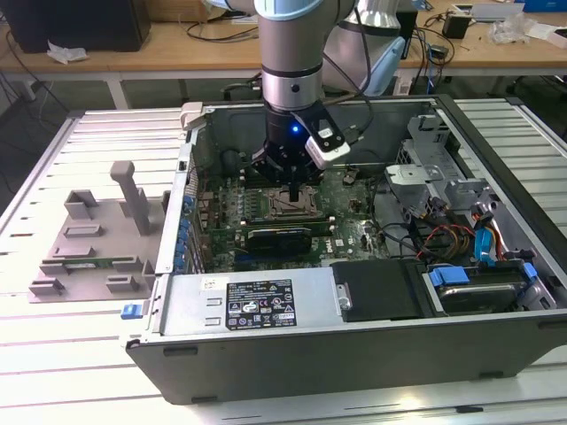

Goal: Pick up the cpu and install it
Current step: 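Install the second cpu locking lever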

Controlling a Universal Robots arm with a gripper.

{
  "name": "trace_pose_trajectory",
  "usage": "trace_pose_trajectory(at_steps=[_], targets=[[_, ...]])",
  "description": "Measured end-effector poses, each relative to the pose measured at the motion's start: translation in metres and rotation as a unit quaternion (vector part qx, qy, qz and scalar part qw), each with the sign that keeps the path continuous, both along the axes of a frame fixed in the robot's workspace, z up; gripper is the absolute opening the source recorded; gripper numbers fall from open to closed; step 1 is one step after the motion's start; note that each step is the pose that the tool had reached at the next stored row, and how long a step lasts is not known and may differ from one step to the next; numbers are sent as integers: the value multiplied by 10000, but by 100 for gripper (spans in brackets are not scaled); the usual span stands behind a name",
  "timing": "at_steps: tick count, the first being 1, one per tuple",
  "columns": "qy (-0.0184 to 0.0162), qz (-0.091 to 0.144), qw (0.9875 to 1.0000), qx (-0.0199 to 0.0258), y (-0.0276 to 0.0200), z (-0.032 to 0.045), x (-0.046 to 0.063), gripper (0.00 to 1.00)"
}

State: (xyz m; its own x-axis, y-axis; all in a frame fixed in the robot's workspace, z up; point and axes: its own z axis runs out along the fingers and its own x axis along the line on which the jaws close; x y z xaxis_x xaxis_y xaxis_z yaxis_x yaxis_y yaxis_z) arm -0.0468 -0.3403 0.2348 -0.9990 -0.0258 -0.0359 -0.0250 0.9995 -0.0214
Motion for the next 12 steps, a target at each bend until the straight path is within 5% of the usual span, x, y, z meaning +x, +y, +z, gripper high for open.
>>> trace_pose_trajectory(at_steps=[8, 12], targets=[[0, -16, 10000, 0, -140, 0, 0, 11], [-5, -16, 10000, 0, -151, 0, -26, 11]])
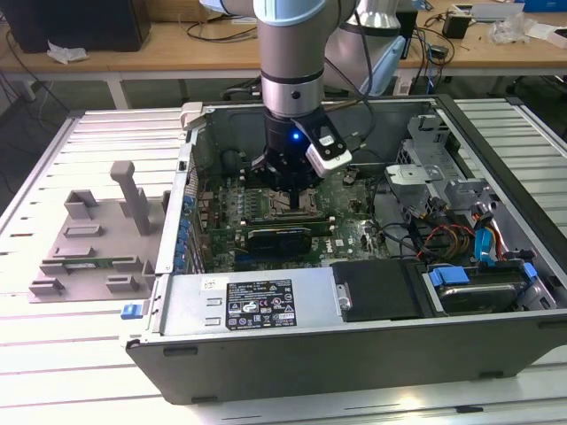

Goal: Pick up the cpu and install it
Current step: 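Install the second cpu locking lever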

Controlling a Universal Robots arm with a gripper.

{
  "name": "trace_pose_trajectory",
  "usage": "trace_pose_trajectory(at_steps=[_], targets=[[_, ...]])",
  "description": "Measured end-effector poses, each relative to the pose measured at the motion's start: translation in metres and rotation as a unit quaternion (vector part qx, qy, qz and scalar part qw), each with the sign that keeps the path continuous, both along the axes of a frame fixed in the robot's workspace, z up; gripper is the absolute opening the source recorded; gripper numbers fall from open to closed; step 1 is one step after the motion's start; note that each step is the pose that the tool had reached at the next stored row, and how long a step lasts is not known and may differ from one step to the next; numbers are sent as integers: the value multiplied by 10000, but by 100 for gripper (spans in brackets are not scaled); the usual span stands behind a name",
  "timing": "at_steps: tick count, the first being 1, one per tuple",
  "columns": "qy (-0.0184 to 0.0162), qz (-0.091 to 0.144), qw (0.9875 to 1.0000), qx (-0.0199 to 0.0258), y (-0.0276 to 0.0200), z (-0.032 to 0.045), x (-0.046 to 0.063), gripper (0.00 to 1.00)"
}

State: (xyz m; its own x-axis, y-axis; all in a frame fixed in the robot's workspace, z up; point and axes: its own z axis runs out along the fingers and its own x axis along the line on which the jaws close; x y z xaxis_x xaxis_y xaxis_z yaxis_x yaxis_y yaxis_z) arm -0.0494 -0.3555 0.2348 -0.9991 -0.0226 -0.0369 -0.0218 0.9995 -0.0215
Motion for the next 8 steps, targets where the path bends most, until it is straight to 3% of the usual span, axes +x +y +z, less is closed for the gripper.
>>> trace_pose_trajectory(at_steps=[3, 8], targets=[[-13, -1, 10000, 0, -3, -1, -77, 11], [-14, -1, 10000, 1, -58, -1, -113, 11]])
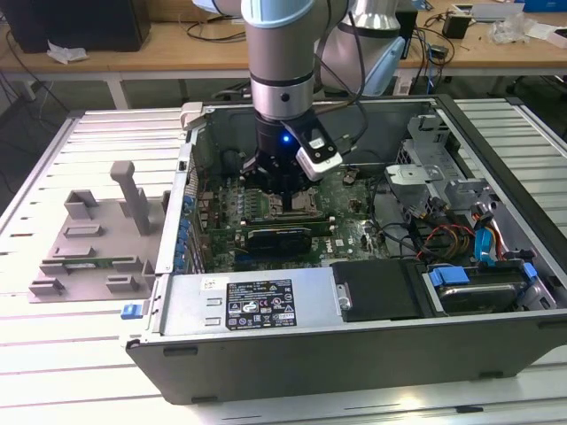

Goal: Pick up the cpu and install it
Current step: 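Install the second cpu locking lever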

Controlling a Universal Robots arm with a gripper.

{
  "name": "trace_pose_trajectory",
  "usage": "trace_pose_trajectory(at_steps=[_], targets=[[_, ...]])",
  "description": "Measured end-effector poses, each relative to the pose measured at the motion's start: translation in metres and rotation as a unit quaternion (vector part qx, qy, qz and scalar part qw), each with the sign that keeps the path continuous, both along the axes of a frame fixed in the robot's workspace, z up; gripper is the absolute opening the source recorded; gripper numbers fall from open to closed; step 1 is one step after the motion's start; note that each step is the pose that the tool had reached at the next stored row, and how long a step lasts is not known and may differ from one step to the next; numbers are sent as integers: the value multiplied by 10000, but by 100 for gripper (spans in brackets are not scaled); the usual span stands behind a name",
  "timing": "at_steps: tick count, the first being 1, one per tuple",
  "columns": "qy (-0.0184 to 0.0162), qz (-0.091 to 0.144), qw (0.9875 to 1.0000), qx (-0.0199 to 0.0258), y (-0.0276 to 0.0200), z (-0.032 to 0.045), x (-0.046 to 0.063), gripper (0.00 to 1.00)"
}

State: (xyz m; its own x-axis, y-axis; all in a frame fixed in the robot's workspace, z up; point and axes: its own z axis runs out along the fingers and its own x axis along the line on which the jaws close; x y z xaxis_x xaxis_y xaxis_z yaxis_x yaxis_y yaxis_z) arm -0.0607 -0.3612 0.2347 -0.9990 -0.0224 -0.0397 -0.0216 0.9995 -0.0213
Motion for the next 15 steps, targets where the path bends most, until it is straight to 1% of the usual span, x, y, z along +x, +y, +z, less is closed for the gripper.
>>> trace_pose_trajectory(at_steps=[5, 7, 8, 10, 15], targets=[[0, 0, 10000, -1, -3, -1, -3, 11], [0, 0, 10000, -1, -3, -12, -39, 11], [0, 0, 10000, 1, -7, -16, -45, 11], [0, -1, 10000, 7, -30, -26, -55, 11], [0, 1, 10000, 20, -34, -39, -66, 11]])
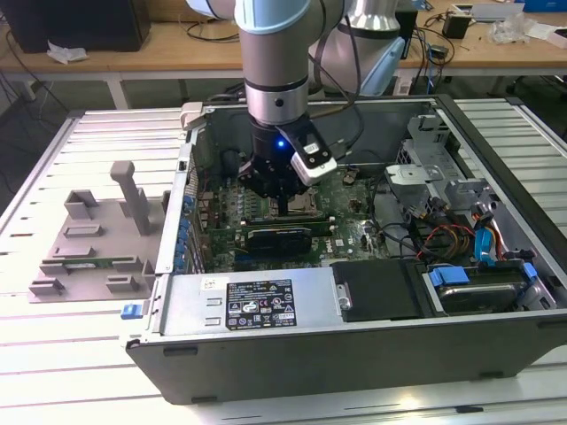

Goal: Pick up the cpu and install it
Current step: 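Install the second cpu locking lever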

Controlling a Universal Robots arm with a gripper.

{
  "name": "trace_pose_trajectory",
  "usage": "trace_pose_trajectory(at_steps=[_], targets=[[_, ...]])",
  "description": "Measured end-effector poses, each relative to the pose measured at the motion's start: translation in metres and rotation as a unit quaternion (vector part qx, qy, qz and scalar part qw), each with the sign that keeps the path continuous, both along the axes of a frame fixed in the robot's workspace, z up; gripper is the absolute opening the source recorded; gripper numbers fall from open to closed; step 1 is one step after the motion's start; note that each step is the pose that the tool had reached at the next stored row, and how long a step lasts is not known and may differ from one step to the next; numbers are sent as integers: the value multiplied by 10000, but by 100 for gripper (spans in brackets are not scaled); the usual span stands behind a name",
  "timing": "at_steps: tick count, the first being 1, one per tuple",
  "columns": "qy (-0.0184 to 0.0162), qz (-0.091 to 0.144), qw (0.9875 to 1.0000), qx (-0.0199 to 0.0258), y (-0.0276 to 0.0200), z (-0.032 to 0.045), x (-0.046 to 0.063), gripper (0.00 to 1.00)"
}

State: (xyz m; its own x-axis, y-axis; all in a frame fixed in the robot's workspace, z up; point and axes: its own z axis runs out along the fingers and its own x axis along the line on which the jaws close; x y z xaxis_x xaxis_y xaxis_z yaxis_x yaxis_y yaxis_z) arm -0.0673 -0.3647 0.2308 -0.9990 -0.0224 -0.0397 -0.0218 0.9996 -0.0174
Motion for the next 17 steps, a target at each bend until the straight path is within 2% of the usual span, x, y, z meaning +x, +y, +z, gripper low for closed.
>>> trace_pose_trajectory(at_steps=[5, 9, 14, 17], targets=[[0, 24, 10000, 11, -2, -53, -24, 11], [-2, 113, 9999, 80, -8, -89, -60, 11], [-1, 308, 9995, 83, -8, -122, -82, 11], [-9, 336, 9994, 101, -12, -140, -123, 11]])
